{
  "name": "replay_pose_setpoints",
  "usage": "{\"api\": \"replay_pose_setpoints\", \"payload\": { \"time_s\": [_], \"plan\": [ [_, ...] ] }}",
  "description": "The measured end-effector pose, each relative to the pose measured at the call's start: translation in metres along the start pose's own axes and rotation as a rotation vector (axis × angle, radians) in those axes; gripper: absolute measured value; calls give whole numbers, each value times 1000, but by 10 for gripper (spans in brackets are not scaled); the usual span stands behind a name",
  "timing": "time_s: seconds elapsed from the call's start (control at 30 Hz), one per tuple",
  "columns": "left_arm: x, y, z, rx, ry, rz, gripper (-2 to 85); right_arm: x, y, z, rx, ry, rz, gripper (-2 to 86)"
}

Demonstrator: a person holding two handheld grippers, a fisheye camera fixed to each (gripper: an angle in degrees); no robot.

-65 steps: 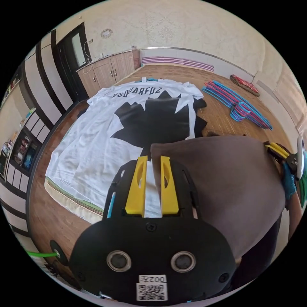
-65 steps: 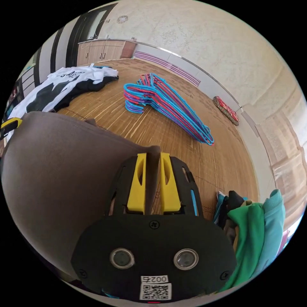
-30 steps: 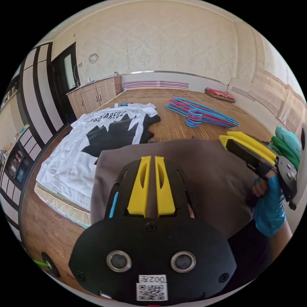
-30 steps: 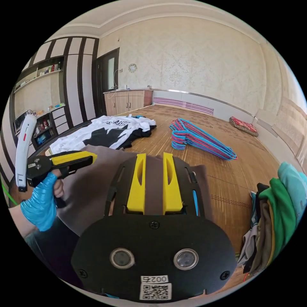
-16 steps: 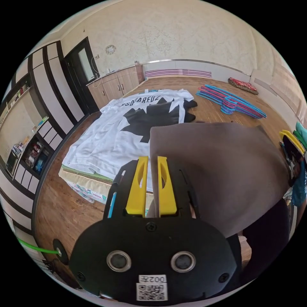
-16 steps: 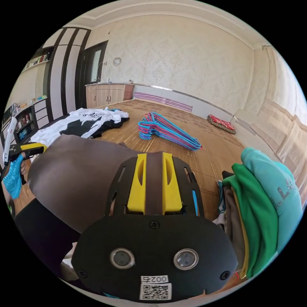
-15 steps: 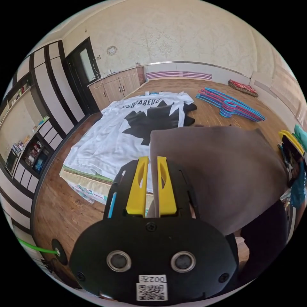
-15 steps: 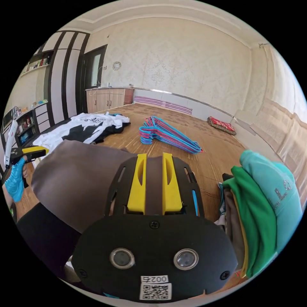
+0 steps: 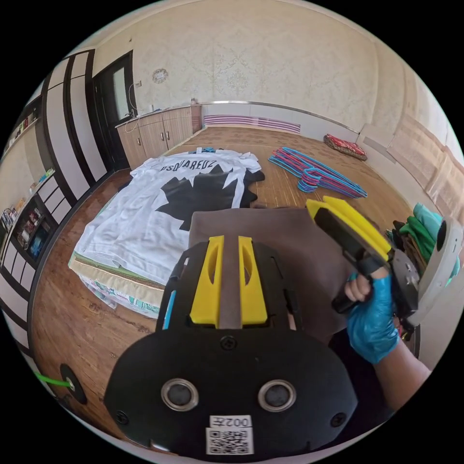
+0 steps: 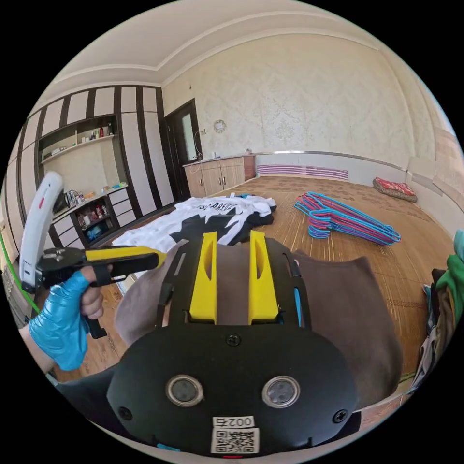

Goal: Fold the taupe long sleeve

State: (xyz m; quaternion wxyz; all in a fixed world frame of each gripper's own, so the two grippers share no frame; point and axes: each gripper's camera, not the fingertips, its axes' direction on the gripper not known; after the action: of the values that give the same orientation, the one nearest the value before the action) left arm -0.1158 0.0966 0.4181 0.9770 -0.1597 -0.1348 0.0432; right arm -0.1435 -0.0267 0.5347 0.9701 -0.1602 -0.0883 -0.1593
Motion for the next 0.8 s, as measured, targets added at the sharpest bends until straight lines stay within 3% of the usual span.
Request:
{"api": "replay_pose_setpoints", "payload": {
  "time_s": [0.2, 0.37, 0.57, 0.8],
  "plan": [
    [7, -3, -4, 23, 76, 11, 11, 10, -7, -20, 38, -21, 3, 101],
    [34, -14, -1, 71, 217, 38, 10, 47, 3, -42, 42, 171, -32, 102],
    [80, -19, 20, 102, 332, 96, 11, 97, 14, -66, 61, 240, 121, 107],
    [89, -9, 37, 73, 257, 182, 9, 103, 22, -71, -7, 392, -12, 104]
  ]
}}
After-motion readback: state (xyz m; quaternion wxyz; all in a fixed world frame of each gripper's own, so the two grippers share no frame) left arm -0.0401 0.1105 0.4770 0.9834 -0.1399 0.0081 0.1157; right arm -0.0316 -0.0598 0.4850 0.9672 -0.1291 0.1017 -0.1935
